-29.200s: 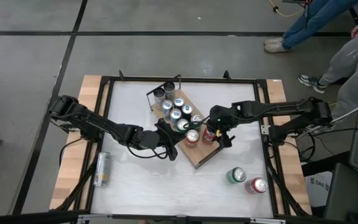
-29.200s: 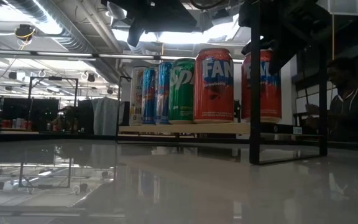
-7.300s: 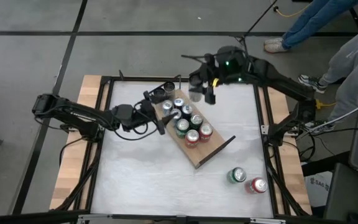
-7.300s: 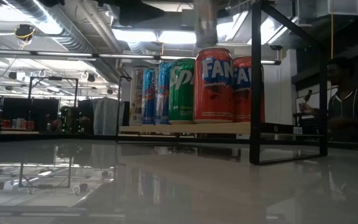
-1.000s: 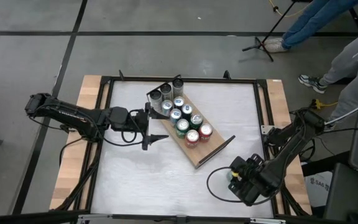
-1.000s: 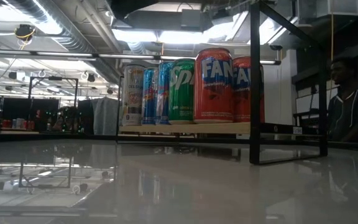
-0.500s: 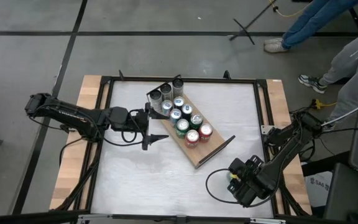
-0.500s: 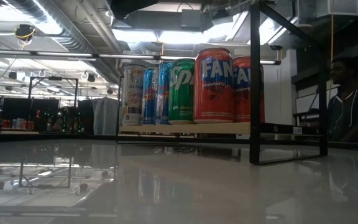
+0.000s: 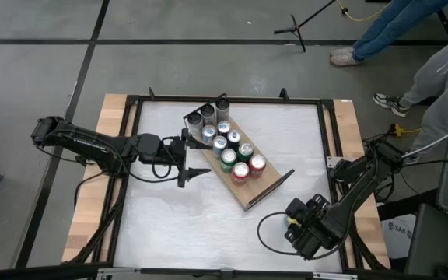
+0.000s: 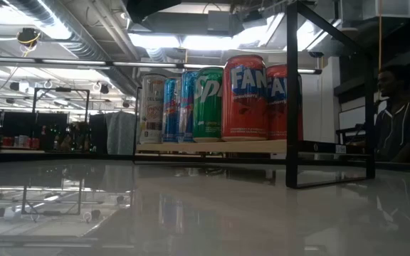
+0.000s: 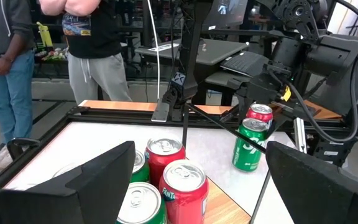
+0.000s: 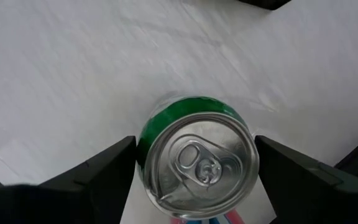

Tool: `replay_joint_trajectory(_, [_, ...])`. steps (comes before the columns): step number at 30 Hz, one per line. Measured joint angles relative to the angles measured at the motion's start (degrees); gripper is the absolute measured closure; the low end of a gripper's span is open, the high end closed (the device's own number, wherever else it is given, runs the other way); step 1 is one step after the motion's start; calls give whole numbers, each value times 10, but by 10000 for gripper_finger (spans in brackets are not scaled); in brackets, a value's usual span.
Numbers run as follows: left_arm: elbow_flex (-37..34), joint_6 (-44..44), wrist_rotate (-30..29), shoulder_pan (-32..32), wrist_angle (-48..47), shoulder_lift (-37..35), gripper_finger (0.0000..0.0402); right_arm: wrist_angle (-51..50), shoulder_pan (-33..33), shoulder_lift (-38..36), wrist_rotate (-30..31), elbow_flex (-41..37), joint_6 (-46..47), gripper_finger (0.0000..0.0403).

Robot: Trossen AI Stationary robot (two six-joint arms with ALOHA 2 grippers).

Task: Place canned beverage on shelf
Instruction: Put the green soda can on the shelf

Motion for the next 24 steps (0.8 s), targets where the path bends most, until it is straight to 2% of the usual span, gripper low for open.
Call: replay_joint_trajectory(24, [0, 0, 0, 0, 0, 0, 47, -6, 0, 0, 0, 0, -8, 95])
